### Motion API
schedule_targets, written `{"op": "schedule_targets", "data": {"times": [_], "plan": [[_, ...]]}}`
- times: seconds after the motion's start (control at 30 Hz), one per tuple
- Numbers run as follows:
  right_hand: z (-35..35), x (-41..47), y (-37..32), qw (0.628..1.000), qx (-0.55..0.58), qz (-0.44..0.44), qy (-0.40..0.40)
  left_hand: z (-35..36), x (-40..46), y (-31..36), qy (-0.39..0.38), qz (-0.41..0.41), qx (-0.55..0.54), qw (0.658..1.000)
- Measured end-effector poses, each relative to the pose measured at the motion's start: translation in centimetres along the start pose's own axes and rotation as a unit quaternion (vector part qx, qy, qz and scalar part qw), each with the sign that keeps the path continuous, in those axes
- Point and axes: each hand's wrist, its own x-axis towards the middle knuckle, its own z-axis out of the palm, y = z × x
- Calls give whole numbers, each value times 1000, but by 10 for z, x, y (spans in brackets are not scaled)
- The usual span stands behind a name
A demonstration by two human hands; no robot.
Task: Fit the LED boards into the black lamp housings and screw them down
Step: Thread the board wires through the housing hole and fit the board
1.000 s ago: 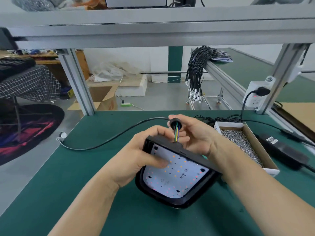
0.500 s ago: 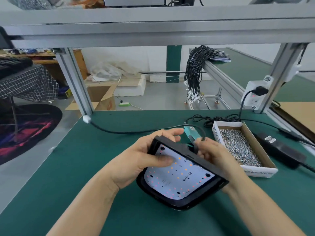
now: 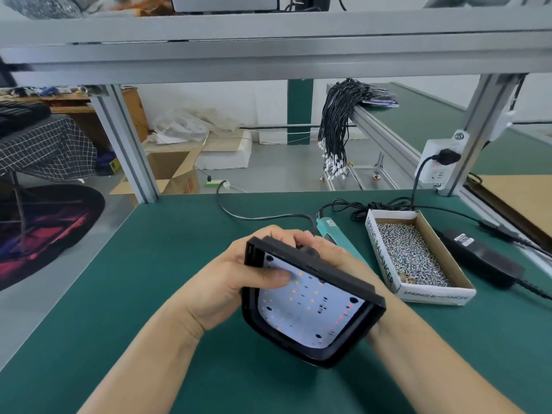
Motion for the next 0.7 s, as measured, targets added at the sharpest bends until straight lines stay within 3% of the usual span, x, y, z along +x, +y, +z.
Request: {"op": "schedule_targets", "data": {"times": [0.1, 0.2, 0.47, 0.7], "plan": [[-6, 2, 9, 999, 36, 16, 7, 0, -8, -5, -2, 3, -21, 1000], [-6, -3, 15, 998, 55, -5, -7, 0, -13, -9, 74, -9, -6, 997], [5, 2, 12, 995, 14, -44, 92, 3, -19, -10, 108, 21, 19, 994], [13, 0, -2, 1000, -17, -6, 13, 2, -25, -26, 171, 85, -36, 981]]}}
